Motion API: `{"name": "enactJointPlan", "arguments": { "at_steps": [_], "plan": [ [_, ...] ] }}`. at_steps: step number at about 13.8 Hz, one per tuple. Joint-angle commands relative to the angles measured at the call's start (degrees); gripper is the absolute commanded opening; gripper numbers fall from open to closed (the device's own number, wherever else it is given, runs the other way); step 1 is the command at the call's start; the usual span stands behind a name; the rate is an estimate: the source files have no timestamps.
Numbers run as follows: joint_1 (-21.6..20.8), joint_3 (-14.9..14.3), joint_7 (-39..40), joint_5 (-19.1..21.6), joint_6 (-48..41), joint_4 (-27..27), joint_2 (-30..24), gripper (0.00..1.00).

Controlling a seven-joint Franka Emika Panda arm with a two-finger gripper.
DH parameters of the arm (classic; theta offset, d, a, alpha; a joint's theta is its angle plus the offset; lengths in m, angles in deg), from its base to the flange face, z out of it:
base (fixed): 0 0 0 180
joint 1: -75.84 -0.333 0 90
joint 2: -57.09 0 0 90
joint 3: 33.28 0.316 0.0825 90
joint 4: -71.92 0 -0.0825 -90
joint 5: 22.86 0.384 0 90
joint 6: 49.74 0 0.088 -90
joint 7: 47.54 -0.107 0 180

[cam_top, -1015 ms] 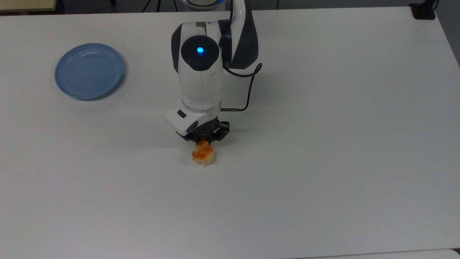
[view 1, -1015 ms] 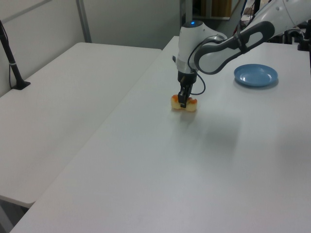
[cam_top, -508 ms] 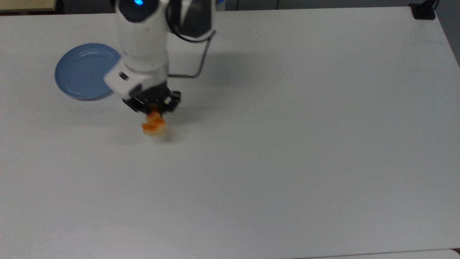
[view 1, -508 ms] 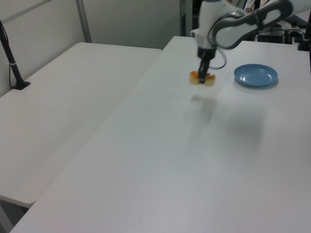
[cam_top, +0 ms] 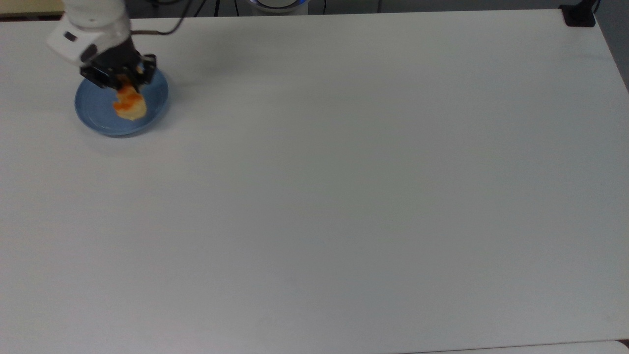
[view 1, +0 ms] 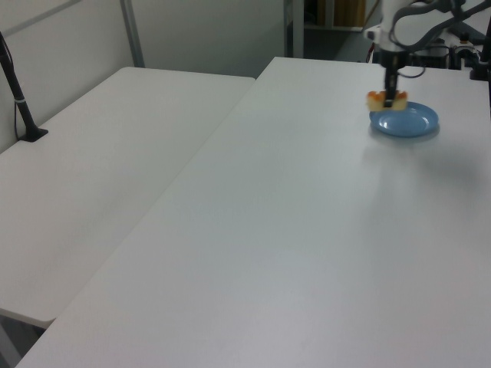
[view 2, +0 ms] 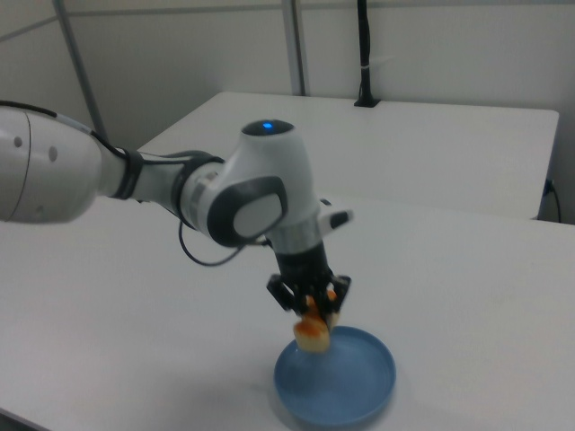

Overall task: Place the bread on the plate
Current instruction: 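Lift the bread roll and carry it over the blue plate, then lower the bread roll onto the plate and open the gripper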

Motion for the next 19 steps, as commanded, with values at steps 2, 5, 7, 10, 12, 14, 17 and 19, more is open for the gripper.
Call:
{"name": "enactJointPlan", "arguments": {
  "at_steps": [2, 5, 7, 10, 12, 14, 17, 19],
  "plan": [
    [5.65, 0.56, 8.15, -0.61, 3.56, -2.93, -0.28, 0.29],
    [5.56, 0.56, 8.16, -0.52, 5.75, -2.85, 1.92, 0.32],
    [5.39, 0.56, 7.81, -0.61, 7.08, -2.67, 4.03, 0.49],
    [5.39, 0.56, 8.16, -0.61, 7.17, -1.36, 5.97, 1.0],
    [5.39, 0.56, 7.29, -0.43, 5.69, -0.05, 5.36, 1.0],
    [4.86, 1.26, 4.93, 0.09, -2.96, 5.29, 4.83, 1.0],
    [-1.26, 1.88, -4.01, 0.27, -17.39, 15.57, 4.92, 1.0],
    [-5.93, 1.88, -10.96, 0.27, -21.99, 20.07, 4.83, 1.0]
  ]
}}
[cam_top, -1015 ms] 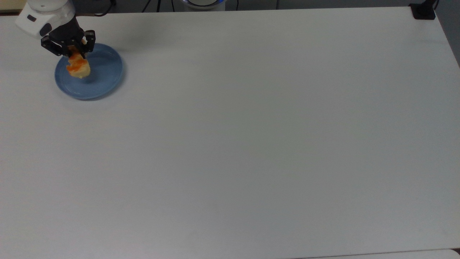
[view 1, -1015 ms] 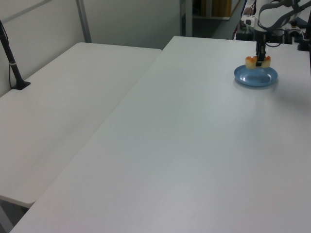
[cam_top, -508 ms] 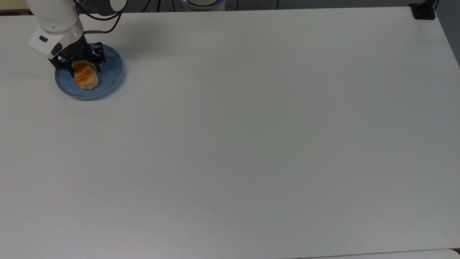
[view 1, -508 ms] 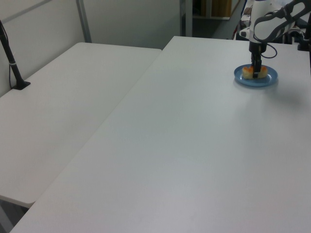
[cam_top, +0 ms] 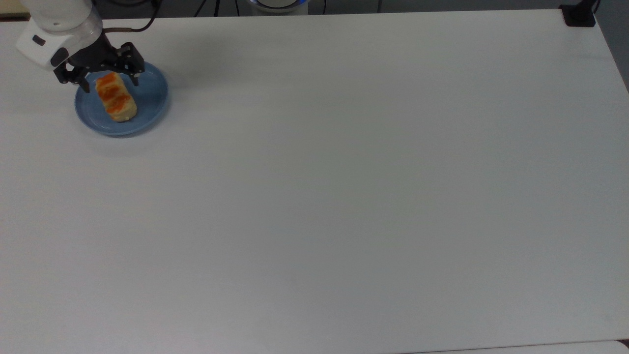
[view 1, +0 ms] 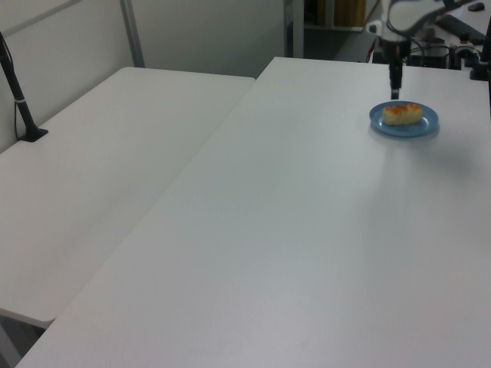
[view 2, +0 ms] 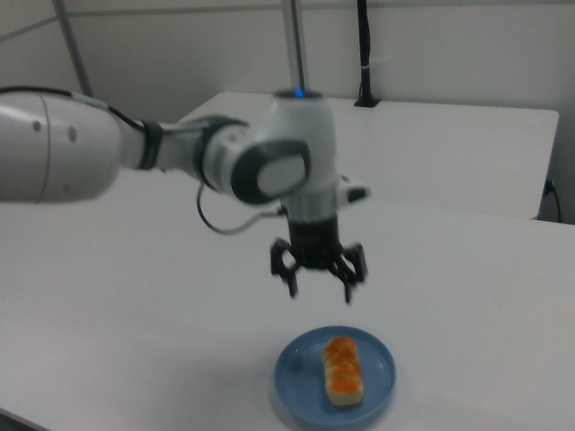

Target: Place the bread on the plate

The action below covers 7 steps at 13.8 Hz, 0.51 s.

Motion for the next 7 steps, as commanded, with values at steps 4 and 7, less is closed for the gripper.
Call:
{"name": "enactJointPlan", "arguments": {
  "at_steps": [4, 7],
  "plan": [
    [-17.92, -0.35, -28.02, 0.29, -11.84, 12.17, -2.14, 1.0],
    [-22.94, -0.61, -37.19, 0.11, -13.59, 12.09, -5.74, 1.0]
  ]
}}
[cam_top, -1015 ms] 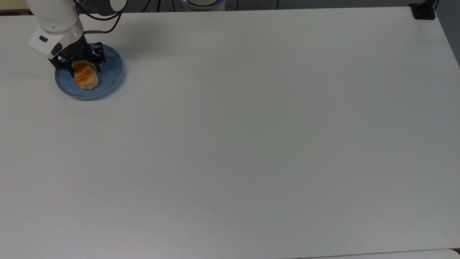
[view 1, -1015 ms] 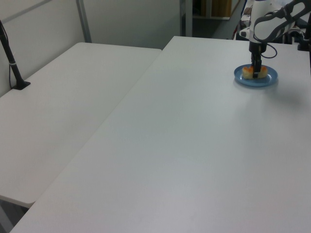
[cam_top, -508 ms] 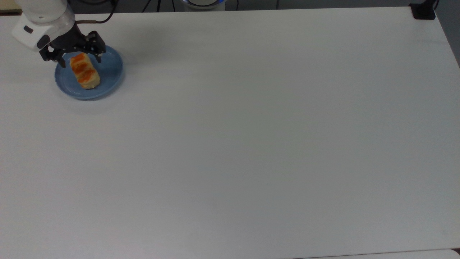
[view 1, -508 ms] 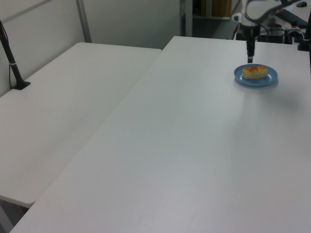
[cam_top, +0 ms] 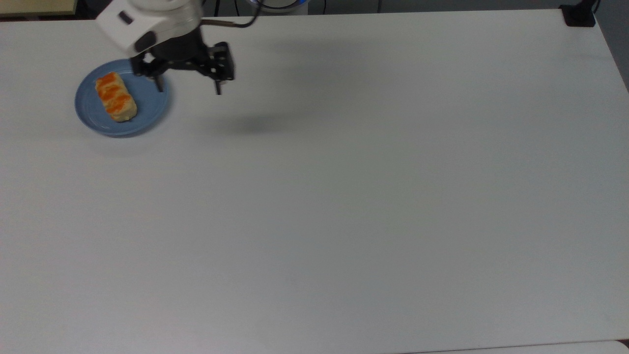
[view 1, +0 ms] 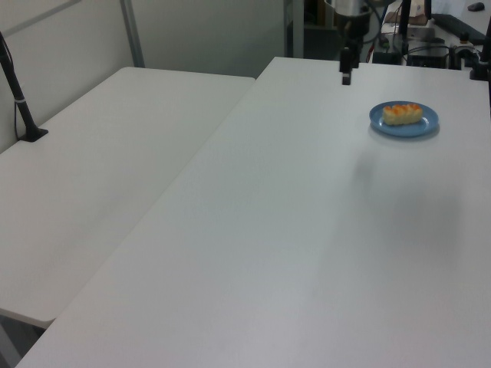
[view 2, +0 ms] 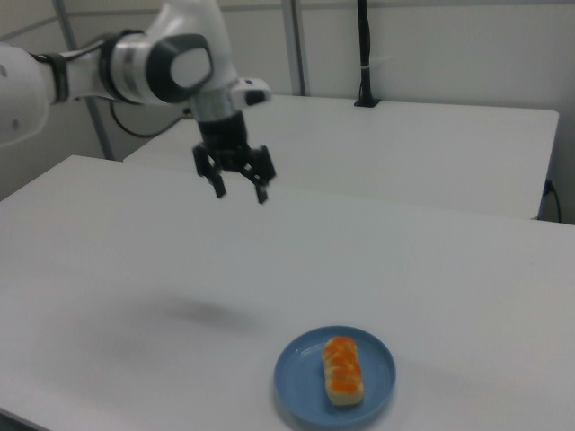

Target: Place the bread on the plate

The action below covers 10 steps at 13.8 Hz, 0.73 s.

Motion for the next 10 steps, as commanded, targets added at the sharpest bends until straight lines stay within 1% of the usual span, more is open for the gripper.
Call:
{"name": "enactJointPlan", "arguments": {
  "at_steps": [1, 4, 10],
  "plan": [
    [-5.96, -1.54, -7.77, 0.09, -5.56, -0.16, -5.37, 1.0],
    [-7.03, -1.54, -7.95, 0.36, -9.44, -0.6, -8.19, 1.0],
    [-6.42, -1.72, -7.86, 0.36, -10.59, -0.33, -9.16, 1.0]
  ]
}}
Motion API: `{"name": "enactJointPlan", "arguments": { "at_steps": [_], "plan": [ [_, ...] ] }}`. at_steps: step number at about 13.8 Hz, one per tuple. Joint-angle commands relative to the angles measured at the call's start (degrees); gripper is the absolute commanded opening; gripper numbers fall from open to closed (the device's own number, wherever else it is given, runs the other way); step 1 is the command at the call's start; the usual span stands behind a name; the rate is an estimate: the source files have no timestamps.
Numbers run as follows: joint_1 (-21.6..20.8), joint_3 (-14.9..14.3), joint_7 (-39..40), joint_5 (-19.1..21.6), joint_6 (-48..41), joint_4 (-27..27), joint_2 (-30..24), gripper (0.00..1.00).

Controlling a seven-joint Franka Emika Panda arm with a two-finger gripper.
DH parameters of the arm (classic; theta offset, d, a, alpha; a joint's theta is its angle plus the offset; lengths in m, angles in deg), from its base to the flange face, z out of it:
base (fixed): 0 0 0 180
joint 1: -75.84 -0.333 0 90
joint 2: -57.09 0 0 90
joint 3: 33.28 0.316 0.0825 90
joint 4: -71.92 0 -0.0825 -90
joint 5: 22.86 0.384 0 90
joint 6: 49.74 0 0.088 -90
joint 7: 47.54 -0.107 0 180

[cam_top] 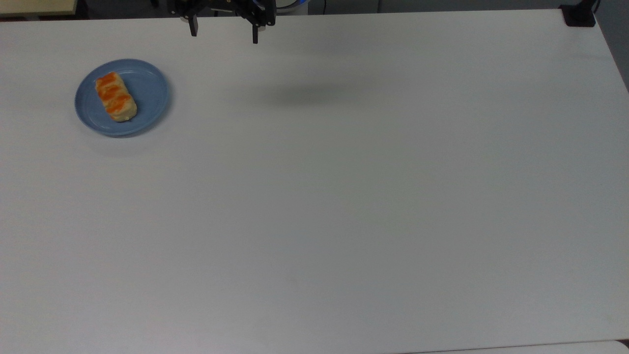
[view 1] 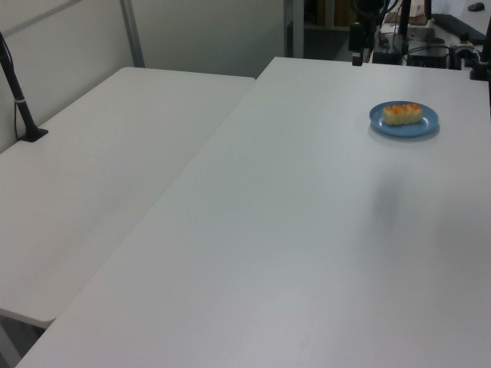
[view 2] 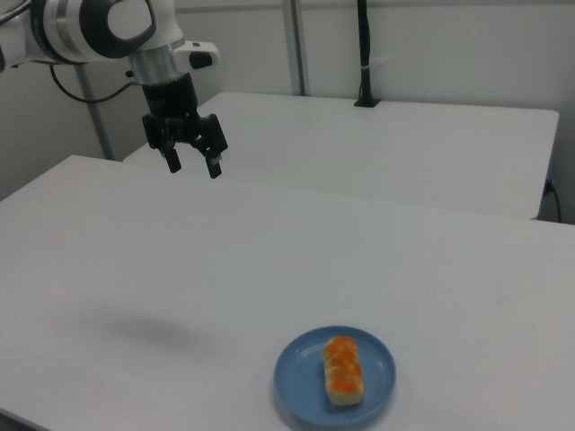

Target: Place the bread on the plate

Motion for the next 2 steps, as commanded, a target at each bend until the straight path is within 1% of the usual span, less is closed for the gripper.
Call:
{"name": "enactJointPlan", "arguments": {
  "at_steps": [1, 2],
  "plan": [
    [-0.54, -0.83, -0.66, 0.36, -0.74, -0.94, -1.33, 1.0],
    [-0.63, -0.74, -0.66, 0.36, -0.74, -0.94, -1.33, 1.0]
  ]
}}
